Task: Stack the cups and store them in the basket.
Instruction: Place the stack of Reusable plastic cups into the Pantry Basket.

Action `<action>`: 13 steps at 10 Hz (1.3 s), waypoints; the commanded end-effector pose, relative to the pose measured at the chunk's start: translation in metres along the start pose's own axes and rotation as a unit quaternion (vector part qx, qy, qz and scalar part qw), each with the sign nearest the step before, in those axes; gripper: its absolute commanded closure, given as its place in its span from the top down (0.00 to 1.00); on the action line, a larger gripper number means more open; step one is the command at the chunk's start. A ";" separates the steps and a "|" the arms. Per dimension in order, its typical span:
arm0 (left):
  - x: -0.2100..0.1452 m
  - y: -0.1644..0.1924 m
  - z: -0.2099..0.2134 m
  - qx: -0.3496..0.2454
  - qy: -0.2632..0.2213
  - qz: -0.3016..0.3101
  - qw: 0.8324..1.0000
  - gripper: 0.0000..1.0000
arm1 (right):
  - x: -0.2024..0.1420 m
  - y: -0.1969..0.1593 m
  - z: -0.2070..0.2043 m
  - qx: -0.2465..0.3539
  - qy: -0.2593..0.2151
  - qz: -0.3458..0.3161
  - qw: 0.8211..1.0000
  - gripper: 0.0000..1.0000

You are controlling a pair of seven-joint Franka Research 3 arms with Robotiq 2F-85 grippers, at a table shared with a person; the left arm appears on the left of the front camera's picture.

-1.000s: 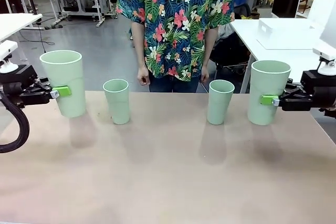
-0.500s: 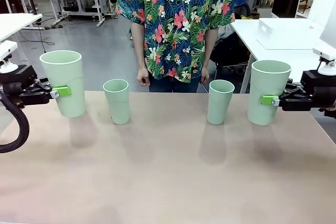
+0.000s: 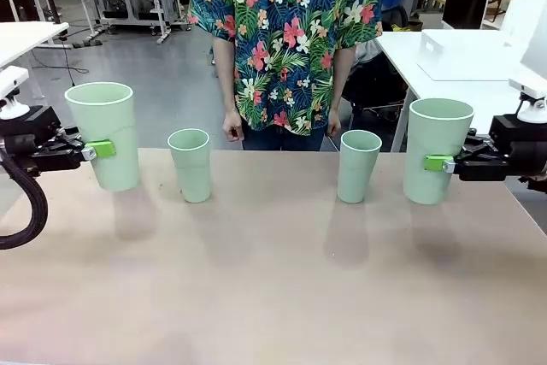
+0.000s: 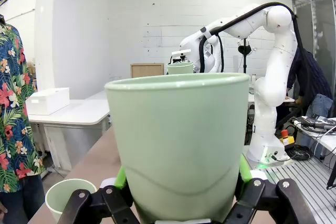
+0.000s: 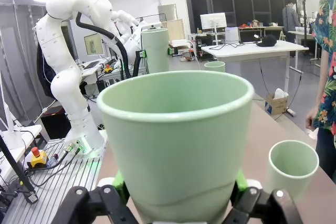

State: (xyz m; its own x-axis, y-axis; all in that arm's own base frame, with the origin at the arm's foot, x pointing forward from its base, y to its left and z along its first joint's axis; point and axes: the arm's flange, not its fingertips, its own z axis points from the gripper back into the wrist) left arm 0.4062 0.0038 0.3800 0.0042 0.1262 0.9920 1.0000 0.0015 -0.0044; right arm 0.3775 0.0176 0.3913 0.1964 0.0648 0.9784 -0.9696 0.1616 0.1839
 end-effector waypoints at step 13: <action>0.001 -0.001 -0.001 -0.001 -0.001 -0.001 1.000 0.86 | 0.001 0.000 0.000 -0.002 0.002 0.001 1.000 0.87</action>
State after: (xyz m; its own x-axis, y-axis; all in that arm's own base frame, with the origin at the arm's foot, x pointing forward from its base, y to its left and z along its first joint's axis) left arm 0.4062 0.0038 0.3800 0.0042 0.1262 0.9920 1.0000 0.0014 -0.0044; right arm 0.3775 0.0176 0.3912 0.1964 0.0649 0.9784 -0.9696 0.1616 0.1839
